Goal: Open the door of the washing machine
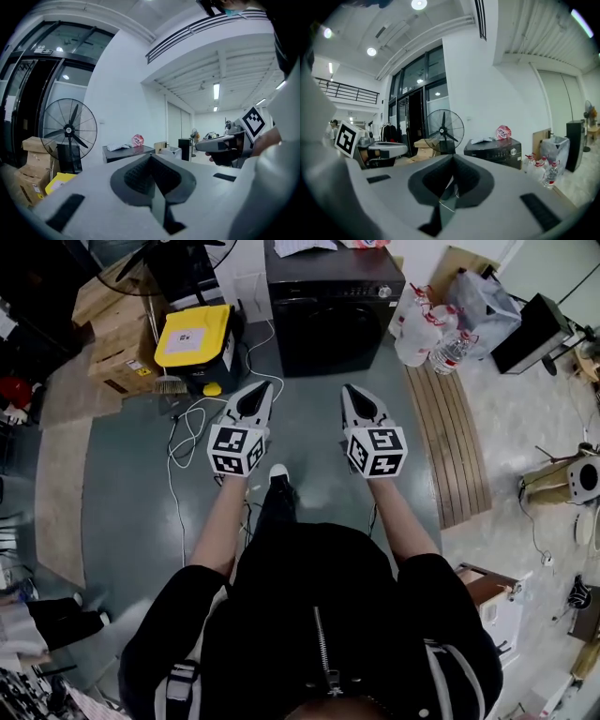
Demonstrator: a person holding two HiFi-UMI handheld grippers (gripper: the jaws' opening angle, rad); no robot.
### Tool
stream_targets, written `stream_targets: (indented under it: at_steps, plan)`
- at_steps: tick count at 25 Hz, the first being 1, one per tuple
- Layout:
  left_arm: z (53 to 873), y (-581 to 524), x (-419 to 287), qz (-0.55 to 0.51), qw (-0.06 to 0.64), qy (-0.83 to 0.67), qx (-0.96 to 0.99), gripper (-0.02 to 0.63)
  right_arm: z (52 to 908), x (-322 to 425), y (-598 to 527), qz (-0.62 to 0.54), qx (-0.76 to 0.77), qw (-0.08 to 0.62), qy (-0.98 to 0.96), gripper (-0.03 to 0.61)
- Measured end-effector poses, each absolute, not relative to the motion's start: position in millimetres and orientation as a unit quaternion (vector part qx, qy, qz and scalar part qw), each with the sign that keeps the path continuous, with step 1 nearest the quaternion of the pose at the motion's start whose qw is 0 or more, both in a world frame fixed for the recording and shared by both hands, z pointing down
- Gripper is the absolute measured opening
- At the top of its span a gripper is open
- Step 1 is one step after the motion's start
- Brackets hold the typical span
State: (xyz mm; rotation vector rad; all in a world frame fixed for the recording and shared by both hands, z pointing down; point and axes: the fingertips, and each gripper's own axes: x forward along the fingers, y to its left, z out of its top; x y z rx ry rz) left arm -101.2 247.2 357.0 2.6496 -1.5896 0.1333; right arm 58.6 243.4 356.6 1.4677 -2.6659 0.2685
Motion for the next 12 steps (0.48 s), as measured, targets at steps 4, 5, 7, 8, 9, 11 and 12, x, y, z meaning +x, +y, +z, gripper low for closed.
stream_targets:
  at_steps: [4,5,7,8,9,11,12]
  plan:
    - [353,180,-120,0.047,0.03,-0.498,0.866,0.005,359,35,180,0.107,0.493,0.051,-0.862,0.002]
    - [351,162,-126,0.049,0.031,-0.492,0.869,0.005,357,27,163,0.111,0.496,0.053,-0.86,0.002]
    - [350,127,-138,0.051,0.034,-0.482,0.874,0.005,355,12,131,0.116,0.503,0.056,-0.855,0.002]
    - [349,109,-144,0.052,0.036,-0.477,0.877,0.005,354,4,115,0.118,0.506,0.057,-0.853,0.002]
    - [349,93,-150,0.051,0.036,-0.473,0.879,0.005,354,-3,100,0.119,0.509,0.057,-0.851,0.002]
    - [350,62,-161,0.052,0.037,-0.464,0.884,0.005,353,-17,73,0.119,0.515,0.056,-0.847,0.002]
    - [352,48,-166,0.053,0.038,-0.46,0.886,0.005,352,-23,60,0.119,0.517,0.055,-0.846,0.002]
